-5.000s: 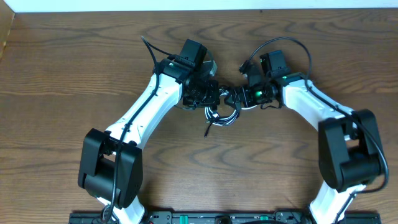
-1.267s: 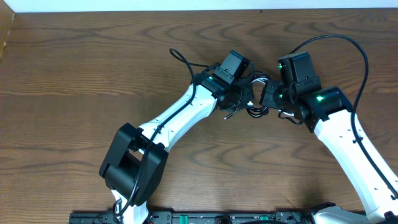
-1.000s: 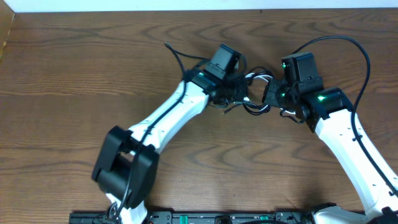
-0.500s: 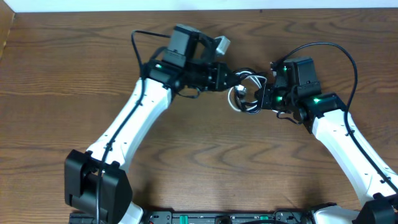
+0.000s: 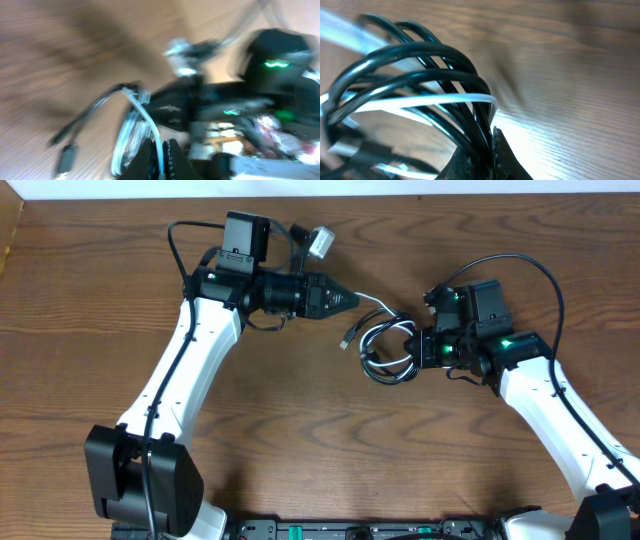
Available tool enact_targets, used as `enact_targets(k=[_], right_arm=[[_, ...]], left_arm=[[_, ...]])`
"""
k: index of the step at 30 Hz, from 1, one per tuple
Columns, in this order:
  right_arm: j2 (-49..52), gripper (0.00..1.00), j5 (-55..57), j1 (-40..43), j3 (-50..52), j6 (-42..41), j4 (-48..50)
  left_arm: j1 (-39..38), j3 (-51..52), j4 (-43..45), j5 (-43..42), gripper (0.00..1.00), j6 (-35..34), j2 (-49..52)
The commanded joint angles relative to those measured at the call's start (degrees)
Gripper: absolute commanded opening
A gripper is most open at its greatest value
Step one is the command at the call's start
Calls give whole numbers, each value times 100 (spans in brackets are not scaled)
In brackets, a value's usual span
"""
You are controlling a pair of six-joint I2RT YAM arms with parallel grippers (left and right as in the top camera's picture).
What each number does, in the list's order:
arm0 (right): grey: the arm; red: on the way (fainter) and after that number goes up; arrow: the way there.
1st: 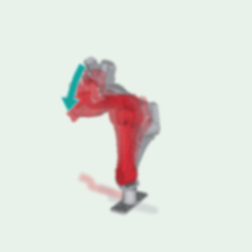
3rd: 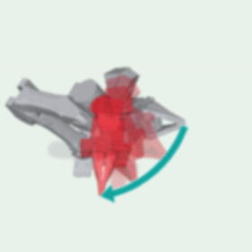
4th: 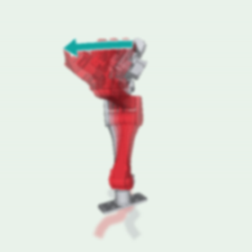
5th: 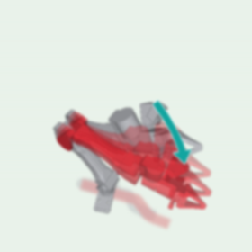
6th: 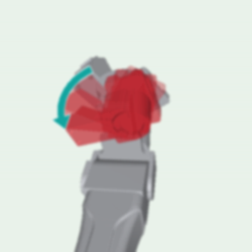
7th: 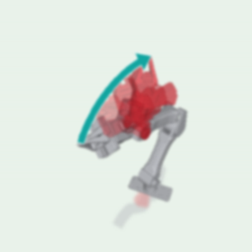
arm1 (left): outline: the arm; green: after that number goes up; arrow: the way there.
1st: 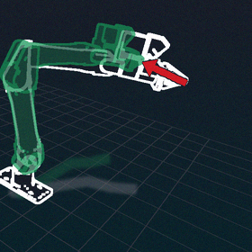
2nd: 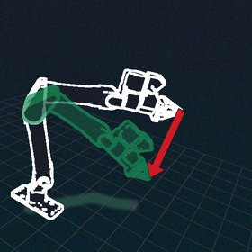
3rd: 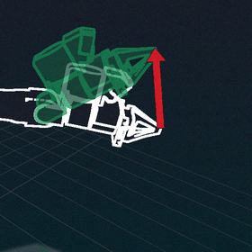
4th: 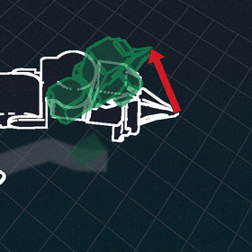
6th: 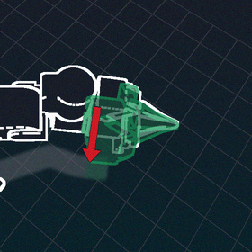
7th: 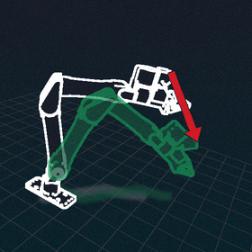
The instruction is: Untangle cables
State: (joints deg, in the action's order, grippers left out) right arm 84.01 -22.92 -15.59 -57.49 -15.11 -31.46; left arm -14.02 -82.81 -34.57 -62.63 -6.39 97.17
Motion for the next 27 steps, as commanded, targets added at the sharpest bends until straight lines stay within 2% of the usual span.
enact_targets(k=[1,4,9,19,24,27], right_arm=[[22,1,-1342,35,26,957,63],[13,1,-2059,35,17,1447,68],[-79,1,-3322,127,17,2063,140],[-424,1,-4677,625,17,2114,542],[-428,1,-4684,890,17,1963,511],[-428,1,-4190,951,17,1679,485]], left_arm=[[-127,-83,-474,2131,7,144,-170],[-238,-79,-835,3091,7,144,-168],[-308,-44,-1134,3775,7,142,-168],[-407,542,-1071,3781,7,142,-92],[-538,719,-1019,3779,7,142,149],[-640,719,-828,3781,8,142,264]])
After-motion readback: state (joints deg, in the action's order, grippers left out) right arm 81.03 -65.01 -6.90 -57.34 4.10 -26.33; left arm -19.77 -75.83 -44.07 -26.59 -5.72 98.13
